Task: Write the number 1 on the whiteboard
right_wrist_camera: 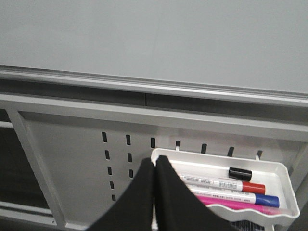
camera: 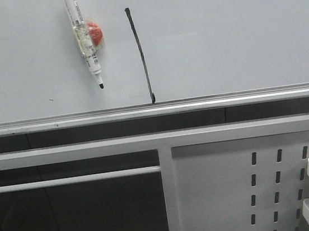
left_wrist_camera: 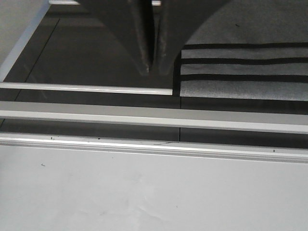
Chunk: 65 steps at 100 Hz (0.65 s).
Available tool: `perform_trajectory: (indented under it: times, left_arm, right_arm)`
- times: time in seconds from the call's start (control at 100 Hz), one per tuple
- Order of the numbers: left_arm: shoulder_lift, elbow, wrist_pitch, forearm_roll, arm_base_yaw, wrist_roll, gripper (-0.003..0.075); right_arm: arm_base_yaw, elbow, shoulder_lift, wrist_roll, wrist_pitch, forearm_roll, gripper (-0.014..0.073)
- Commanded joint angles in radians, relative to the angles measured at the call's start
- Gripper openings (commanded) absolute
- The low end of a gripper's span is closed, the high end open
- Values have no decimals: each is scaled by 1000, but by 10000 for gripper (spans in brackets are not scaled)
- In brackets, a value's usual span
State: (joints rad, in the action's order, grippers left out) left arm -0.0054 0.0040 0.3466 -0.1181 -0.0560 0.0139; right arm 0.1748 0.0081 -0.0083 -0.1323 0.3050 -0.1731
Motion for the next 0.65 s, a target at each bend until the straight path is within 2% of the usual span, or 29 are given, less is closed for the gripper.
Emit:
perform_trajectory:
  times: [0.0,0.64]
  left_arm:
    - [-21,35,-42,-11,2,-5,-20]
    - [-21,35,-42,-11,2,-5,-20]
  right_arm:
    - [-8,14,-21,-3,-11,0,-48]
    - [-8,14,-21,1,0,0,-48]
